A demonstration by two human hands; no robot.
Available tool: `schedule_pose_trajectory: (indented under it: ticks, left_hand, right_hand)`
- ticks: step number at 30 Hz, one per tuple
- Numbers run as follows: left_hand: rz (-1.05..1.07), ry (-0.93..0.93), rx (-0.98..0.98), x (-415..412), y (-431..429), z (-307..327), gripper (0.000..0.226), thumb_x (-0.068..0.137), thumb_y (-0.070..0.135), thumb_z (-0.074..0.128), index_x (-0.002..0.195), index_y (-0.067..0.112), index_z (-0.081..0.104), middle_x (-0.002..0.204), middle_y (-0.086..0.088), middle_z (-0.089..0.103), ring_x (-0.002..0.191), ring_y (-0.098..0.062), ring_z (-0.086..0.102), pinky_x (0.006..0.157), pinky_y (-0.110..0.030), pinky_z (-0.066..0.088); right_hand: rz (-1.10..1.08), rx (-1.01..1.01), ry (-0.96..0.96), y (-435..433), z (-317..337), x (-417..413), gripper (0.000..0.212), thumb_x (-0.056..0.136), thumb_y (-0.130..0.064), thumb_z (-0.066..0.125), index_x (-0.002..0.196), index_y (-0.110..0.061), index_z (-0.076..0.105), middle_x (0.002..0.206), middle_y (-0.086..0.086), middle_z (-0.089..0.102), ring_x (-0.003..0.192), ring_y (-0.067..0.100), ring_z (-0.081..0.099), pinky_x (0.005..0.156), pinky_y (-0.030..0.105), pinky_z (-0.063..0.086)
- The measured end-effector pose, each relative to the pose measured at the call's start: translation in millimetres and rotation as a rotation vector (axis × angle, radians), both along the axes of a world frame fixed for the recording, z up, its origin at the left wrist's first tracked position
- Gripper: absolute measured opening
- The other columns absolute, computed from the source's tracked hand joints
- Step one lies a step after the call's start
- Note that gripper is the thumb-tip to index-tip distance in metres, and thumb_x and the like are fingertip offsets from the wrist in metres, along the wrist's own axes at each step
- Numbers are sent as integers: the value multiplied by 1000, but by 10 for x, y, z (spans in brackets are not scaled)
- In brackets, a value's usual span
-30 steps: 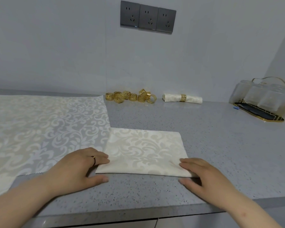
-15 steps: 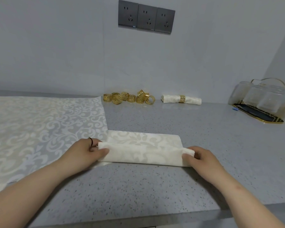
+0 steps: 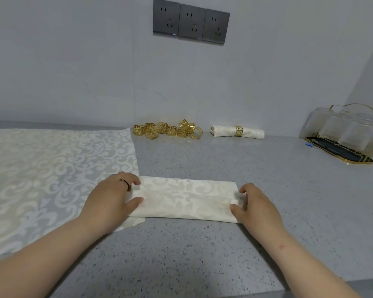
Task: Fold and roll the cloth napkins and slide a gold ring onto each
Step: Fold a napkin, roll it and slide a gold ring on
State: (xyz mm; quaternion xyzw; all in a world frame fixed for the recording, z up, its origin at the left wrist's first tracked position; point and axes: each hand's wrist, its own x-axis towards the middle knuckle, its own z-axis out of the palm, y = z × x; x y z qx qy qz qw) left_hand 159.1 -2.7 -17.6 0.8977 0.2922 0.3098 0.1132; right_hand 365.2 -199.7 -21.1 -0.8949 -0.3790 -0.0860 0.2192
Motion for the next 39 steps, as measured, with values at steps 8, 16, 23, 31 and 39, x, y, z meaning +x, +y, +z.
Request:
schedule_pose_trajectory:
  ticks: [8, 16, 23, 31, 39]
  left_hand:
    - [-347, 259, 145, -108, 119, -75, 96, 61, 90, 1, 121, 36, 53, 123, 27, 43, 109, 15, 37, 84, 5, 20]
    - [-262, 226, 66, 13, 126, -90, 41, 89, 47, 43, 127, 32, 50, 127, 15, 53, 115, 0, 46, 75, -3, 28]
    - [-412, 143, 81, -416, -156, -55, 48, 62, 68, 30, 99, 50, 56, 80, 32, 62, 91, 8, 56, 69, -2, 40]
    - [-317, 55, -459, -494, -343, 77, 30, 53, 71, 67, 79, 54, 64, 84, 29, 66, 81, 8, 60, 70, -2, 41]
    - [17, -44, -447, -21, -136, 21, 24, 89, 28, 55, 112, 21, 56, 96, 7, 54, 76, -7, 49, 63, -11, 33]
  right_hand:
    - [390, -179, 62, -209, 46, 63, 103, 58, -92, 18, 131, -25, 45, 121, -23, 38, 114, -5, 35, 91, 4, 23]
    - [325, -99, 53, -108, 95, 25, 28, 86, -12, 49, 110, -15, 61, 110, 2, 64, 98, 15, 54, 74, 20, 36]
    - [369, -109, 142, -565, 139, -199, 29, 86, -9, 50, 110, -19, 64, 106, -9, 65, 98, 5, 55, 81, 15, 39]
    - [262, 140, 551, -634, 146, -166, 21, 88, -11, 57, 82, -30, 61, 67, -20, 66, 65, -11, 58, 60, 3, 41]
    - [-43, 254, 475, -236, 77, -121, 26, 90, -24, 54, 113, -11, 54, 91, 2, 59, 80, 15, 52, 65, 23, 38]
